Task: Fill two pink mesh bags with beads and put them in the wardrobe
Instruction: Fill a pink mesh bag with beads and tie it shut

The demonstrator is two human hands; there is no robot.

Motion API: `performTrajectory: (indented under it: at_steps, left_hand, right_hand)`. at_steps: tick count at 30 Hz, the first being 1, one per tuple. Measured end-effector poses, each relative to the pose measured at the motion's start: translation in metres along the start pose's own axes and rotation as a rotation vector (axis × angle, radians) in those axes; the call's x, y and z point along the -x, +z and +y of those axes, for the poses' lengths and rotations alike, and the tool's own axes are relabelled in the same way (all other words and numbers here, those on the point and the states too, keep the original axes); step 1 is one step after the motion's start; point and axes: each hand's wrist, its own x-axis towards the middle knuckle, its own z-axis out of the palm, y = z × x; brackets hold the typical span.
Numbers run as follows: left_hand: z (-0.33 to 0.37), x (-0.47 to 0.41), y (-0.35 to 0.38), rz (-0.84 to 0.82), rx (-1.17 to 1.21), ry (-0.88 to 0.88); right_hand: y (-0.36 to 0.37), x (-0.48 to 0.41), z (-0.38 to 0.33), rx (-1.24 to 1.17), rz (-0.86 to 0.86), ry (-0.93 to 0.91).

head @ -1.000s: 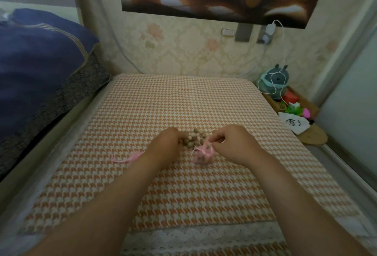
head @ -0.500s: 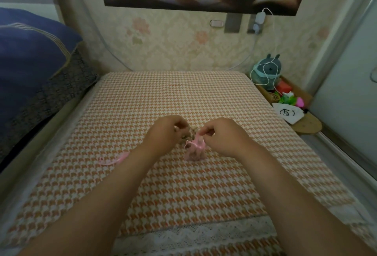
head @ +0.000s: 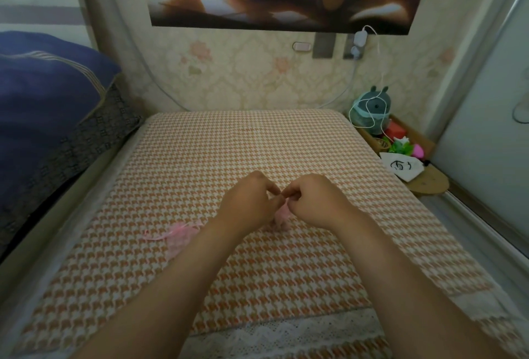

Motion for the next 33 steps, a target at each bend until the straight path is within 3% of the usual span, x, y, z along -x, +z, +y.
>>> performTrajectory:
  at_steps: [4, 7, 13, 18, 33]
  left_hand:
    - [-0.004, -0.004, -0.009, -0.035, 0.117, 0.048]
    - [-0.019, -0.006, -0.015, 0.002, 0.172, -0.019]
    - [-0.060, -0.008, -0.004, -0.035, -0.028, -0.096]
    - [-0.064, -0.008, 0.016, -0.112, -0.113, 0.007]
    - [-0.071, -0.012, 0.026, -0.024, -0.179, -0.040]
  right_hand:
    - [-0.001, 0.001, -0.001, -0.009, 0.016, 0.001]
    - [0.000, 0.000, 0.002, -0.033, 0.029, 0.008]
    - [0.005, -0.005, 0.001, -0.067, 0.038, -0.007]
    - [0.011, -0.013, 0.000, -0.073, 0.047, -0.023]
    - [0.017, -0.009, -0.008, -0.098, 0.051, -0.022]
